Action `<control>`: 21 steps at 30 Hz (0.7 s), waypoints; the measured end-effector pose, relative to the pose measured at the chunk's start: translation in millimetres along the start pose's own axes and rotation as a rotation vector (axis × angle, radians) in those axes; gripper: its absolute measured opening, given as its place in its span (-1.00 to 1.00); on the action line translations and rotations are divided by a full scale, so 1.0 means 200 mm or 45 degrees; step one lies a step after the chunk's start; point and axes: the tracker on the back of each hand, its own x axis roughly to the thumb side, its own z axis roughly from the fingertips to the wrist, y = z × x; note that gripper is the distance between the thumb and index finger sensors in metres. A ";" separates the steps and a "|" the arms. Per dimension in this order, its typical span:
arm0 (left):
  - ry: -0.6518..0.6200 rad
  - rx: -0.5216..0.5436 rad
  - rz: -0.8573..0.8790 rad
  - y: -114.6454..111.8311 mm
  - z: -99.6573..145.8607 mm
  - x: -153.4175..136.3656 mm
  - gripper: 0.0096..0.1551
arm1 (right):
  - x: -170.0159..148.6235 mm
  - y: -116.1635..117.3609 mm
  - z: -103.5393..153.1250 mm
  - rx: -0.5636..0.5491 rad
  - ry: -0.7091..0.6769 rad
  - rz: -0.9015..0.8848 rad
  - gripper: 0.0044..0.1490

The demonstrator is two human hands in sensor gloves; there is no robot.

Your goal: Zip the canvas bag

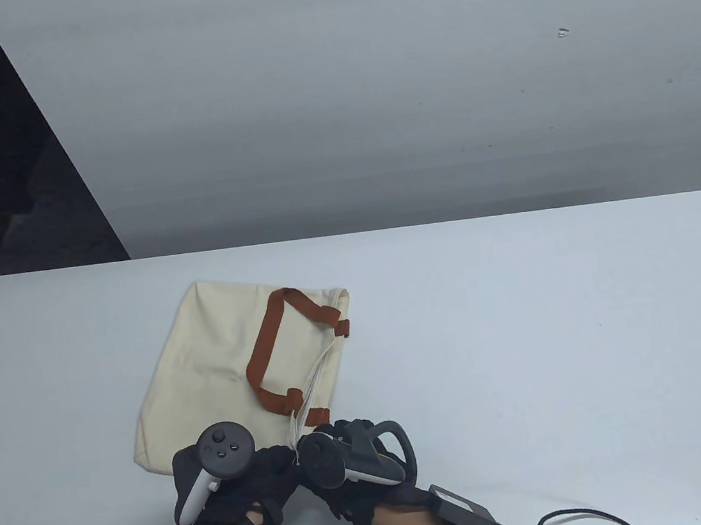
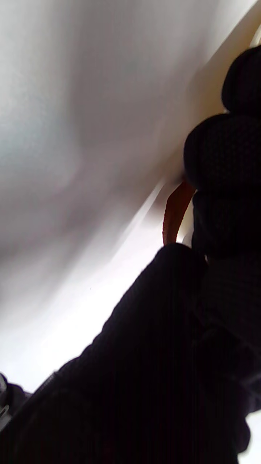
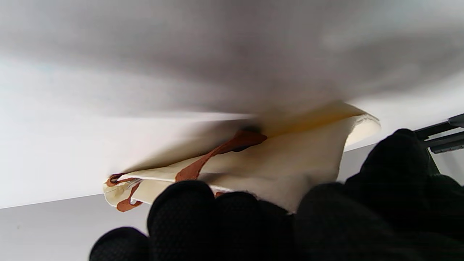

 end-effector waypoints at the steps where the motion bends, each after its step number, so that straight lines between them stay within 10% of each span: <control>1: -0.005 -0.012 -0.019 0.00 0.00 0.00 -0.55 | 0.00 -0.01 0.00 -0.004 -0.004 -0.016 -0.44; 21: 0.018 -0.158 -0.341 0.00 0.03 0.03 -0.56 | -0.07 -0.03 -0.14 0.159 0.186 0.105 -0.50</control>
